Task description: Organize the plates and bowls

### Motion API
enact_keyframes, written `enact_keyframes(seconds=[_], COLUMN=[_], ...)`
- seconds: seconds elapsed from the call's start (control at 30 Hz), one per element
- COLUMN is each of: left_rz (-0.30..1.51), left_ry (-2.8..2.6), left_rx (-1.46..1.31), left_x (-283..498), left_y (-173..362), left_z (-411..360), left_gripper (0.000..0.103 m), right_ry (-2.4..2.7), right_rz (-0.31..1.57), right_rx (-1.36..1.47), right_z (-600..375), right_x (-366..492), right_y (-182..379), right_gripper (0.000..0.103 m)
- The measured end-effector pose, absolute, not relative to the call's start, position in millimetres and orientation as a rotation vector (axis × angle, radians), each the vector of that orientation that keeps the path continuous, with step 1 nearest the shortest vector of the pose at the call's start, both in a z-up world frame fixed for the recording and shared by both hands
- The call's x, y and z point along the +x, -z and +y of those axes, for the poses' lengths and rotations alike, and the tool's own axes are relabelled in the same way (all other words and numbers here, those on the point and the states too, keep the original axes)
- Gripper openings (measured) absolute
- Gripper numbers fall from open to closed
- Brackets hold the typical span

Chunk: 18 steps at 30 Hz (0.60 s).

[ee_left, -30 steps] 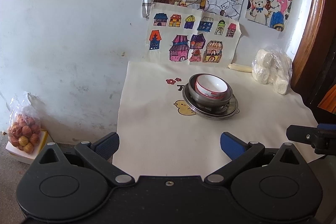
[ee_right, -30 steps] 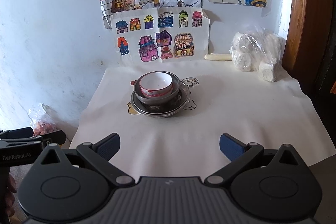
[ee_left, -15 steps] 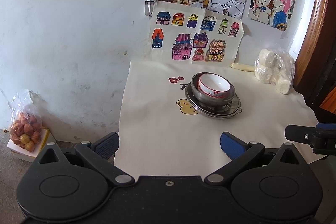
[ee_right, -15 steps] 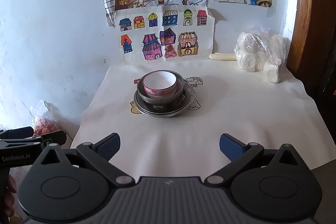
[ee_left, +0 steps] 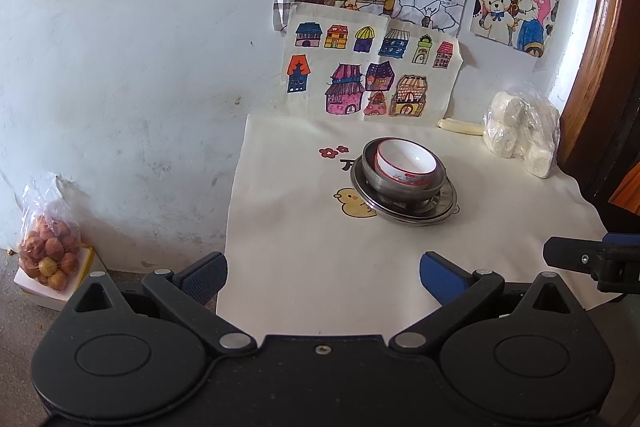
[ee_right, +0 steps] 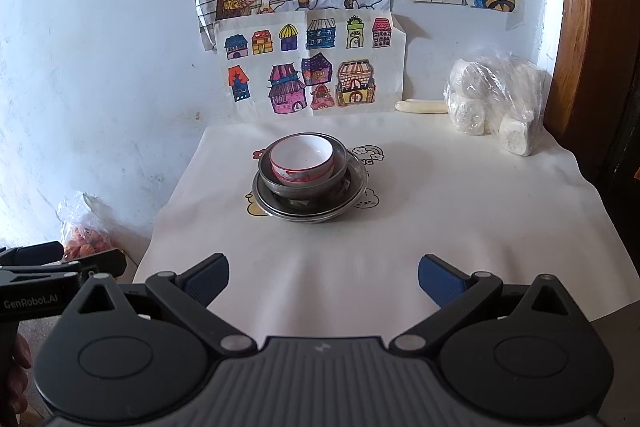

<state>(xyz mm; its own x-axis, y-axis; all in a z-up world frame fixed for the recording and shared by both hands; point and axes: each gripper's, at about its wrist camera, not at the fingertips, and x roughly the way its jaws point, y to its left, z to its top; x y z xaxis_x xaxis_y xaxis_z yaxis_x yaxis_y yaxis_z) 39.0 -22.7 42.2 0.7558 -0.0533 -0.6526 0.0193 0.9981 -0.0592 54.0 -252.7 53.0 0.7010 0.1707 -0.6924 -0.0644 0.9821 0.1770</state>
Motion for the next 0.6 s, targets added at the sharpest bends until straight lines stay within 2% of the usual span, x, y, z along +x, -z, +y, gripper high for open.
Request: enact_keyframes(seconds=[0.6], left_rz=[0.711], left_ry=[0.061], left_rx=[-0.042], left_x=[38.2], left_y=[-42.7], left_z=[-33.2], left_gripper=[0.102], right_ry=[-0.135], right_rz=[0.783], right_rx=[0.147], right_z=[-259.1], right_x=[53.3], right_y=[-54.0], right_gripper=[0.103])
